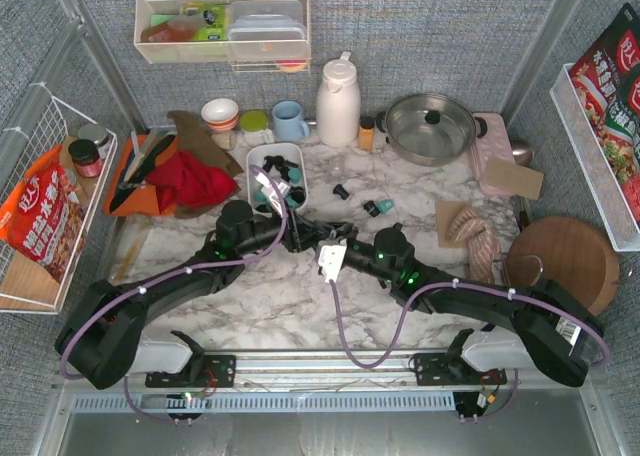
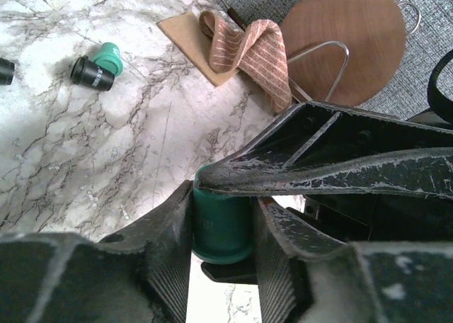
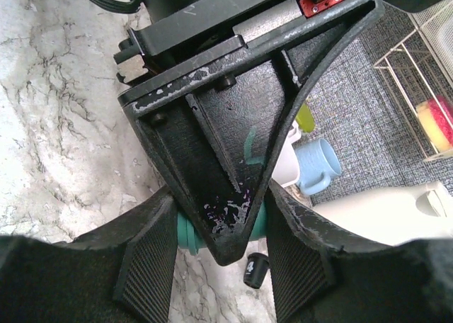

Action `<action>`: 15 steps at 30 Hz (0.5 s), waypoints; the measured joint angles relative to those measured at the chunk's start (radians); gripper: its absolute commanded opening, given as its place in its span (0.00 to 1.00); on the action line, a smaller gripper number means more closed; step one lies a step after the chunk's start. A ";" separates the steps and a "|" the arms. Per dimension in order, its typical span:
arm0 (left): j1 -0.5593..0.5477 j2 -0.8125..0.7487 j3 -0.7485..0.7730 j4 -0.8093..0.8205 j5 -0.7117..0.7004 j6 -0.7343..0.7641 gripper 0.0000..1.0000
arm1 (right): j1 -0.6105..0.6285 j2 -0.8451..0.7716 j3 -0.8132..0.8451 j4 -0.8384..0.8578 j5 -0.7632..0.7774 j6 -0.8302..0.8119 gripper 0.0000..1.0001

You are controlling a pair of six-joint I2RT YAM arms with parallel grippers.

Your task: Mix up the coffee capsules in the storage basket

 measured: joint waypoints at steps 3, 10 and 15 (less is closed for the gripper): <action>-0.002 -0.010 -0.006 0.006 -0.013 0.000 0.30 | 0.000 0.001 0.000 0.001 0.008 0.008 0.62; 0.000 -0.063 -0.003 -0.049 -0.102 0.020 0.26 | -0.001 -0.002 -0.005 0.011 0.067 0.039 0.78; 0.000 -0.085 0.020 -0.126 -0.166 0.047 0.28 | -0.007 -0.019 -0.019 0.011 0.095 0.046 0.80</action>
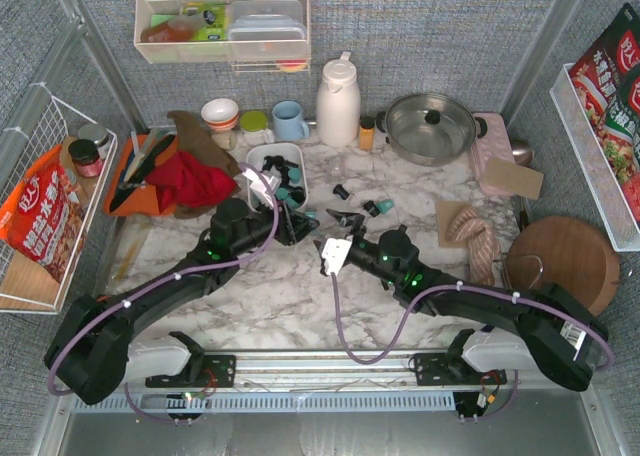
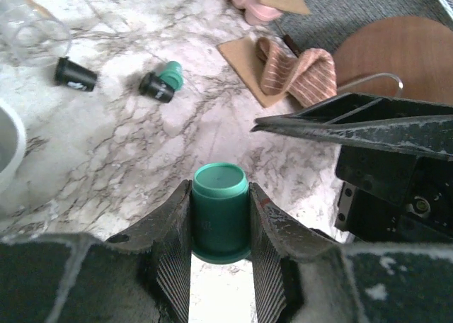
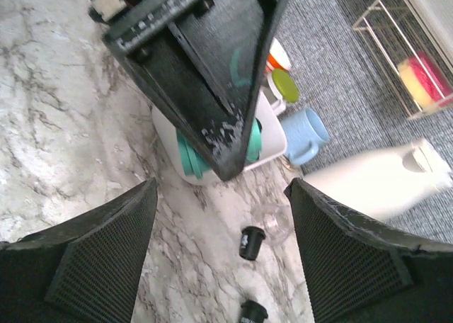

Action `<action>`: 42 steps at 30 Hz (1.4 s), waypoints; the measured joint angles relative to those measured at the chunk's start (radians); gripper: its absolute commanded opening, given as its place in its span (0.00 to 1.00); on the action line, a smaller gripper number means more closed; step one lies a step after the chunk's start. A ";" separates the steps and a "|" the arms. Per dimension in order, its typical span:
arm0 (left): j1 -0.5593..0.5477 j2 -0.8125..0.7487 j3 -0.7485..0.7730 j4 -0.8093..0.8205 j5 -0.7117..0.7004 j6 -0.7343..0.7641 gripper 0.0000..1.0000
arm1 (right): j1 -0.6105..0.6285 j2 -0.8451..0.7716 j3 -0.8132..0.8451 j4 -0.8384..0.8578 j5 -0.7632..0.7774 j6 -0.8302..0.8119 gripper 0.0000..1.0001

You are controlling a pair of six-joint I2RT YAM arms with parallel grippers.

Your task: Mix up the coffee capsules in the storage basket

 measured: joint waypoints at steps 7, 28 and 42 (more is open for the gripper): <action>0.000 -0.035 0.032 -0.116 -0.146 0.047 0.35 | -0.013 -0.060 -0.053 -0.006 0.066 0.013 0.99; 0.228 0.535 0.521 -0.237 -0.498 0.212 0.47 | -0.412 -0.053 0.048 -0.429 0.410 0.866 0.99; 0.295 0.858 0.805 -0.319 -0.435 0.175 0.95 | -0.416 0.103 0.157 -0.559 0.316 0.917 0.91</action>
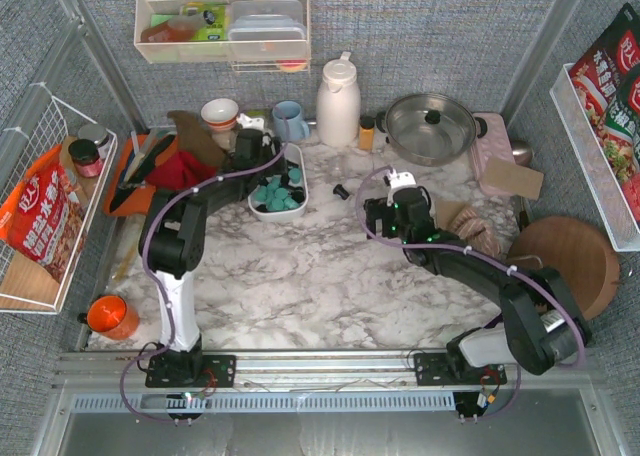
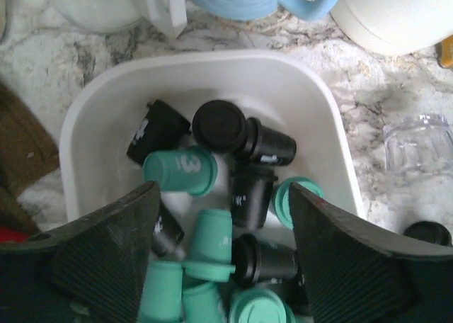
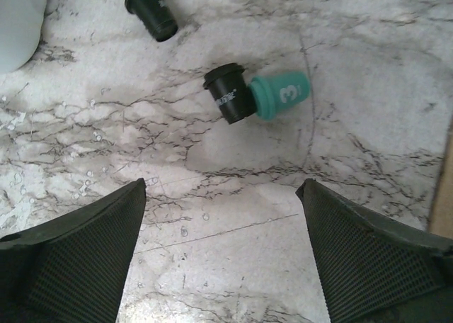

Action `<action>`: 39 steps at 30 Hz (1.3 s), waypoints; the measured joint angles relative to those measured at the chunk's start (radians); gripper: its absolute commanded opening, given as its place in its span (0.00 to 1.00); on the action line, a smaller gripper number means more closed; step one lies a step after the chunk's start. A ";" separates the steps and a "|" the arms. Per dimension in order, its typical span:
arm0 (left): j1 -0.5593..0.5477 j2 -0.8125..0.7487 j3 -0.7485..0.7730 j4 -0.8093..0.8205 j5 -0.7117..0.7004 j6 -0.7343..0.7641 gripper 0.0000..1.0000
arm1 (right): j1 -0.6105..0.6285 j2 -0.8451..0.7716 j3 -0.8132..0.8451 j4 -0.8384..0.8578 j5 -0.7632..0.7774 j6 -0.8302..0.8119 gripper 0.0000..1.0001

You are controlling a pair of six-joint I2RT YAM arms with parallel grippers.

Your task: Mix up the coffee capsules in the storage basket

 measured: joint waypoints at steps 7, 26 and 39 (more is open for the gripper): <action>-0.001 -0.181 -0.191 0.085 0.063 -0.021 0.99 | 0.001 0.121 0.061 -0.004 -0.018 -0.011 0.81; -0.003 -0.432 -0.423 0.091 0.265 -0.095 0.99 | -0.152 0.321 0.275 -0.058 -0.070 0.067 0.75; -0.011 -0.455 -0.428 0.063 0.276 -0.098 0.99 | -0.308 0.480 0.417 -0.164 -0.389 0.124 0.62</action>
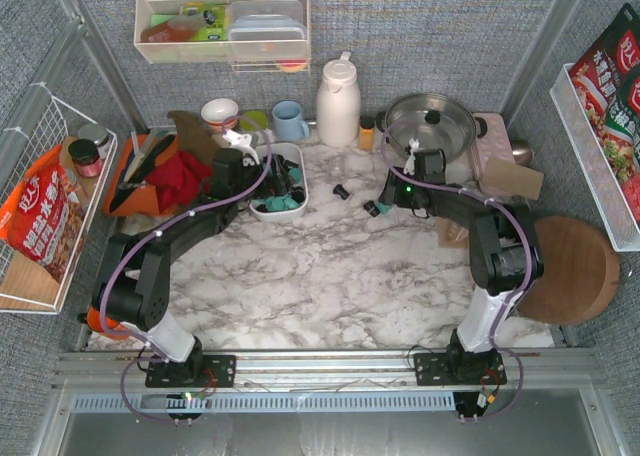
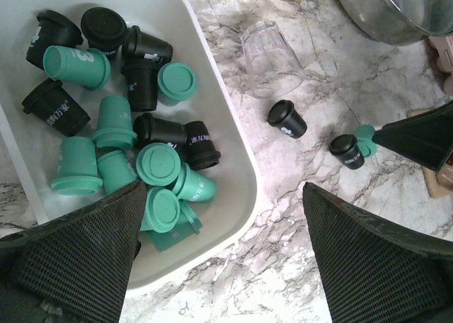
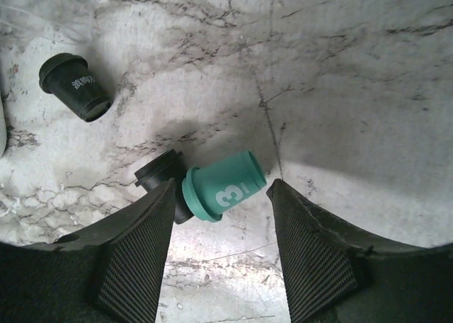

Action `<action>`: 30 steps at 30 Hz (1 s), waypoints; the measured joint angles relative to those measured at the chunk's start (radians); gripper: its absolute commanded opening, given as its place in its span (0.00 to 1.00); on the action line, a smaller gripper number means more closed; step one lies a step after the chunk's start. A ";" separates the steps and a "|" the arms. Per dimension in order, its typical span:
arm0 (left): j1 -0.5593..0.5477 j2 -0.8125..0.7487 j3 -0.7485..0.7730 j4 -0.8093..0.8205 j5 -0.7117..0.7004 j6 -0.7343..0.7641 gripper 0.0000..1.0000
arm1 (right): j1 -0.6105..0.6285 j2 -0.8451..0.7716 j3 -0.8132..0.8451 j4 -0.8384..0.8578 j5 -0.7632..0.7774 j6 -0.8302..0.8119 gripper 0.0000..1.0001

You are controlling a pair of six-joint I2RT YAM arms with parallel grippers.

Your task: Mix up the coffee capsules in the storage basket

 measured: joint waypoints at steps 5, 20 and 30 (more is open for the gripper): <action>-0.006 0.003 0.002 -0.004 0.008 -0.002 0.99 | -0.001 0.024 0.004 -0.010 -0.042 0.007 0.64; -0.019 0.038 0.013 -0.003 0.039 -0.027 0.99 | 0.048 0.063 0.072 -0.091 0.067 0.004 0.76; -0.023 0.053 0.013 0.000 0.051 -0.035 0.99 | 0.053 0.116 0.156 -0.144 0.093 -0.013 0.73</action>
